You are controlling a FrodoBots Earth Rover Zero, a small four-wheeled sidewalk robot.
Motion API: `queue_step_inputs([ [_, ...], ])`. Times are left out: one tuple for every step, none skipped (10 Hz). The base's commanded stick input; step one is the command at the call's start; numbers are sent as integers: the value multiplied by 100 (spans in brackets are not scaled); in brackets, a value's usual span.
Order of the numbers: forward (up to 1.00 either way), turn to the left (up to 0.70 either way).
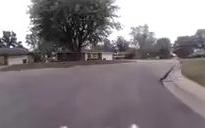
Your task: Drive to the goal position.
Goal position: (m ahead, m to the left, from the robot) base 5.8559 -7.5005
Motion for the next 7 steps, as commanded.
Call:
queue_step_inputs([
  [100,0],
  [100,0],
  [100,-31],
  [100,-40],
  [100,-40],
  [100,-40],
  [100,-40],
])
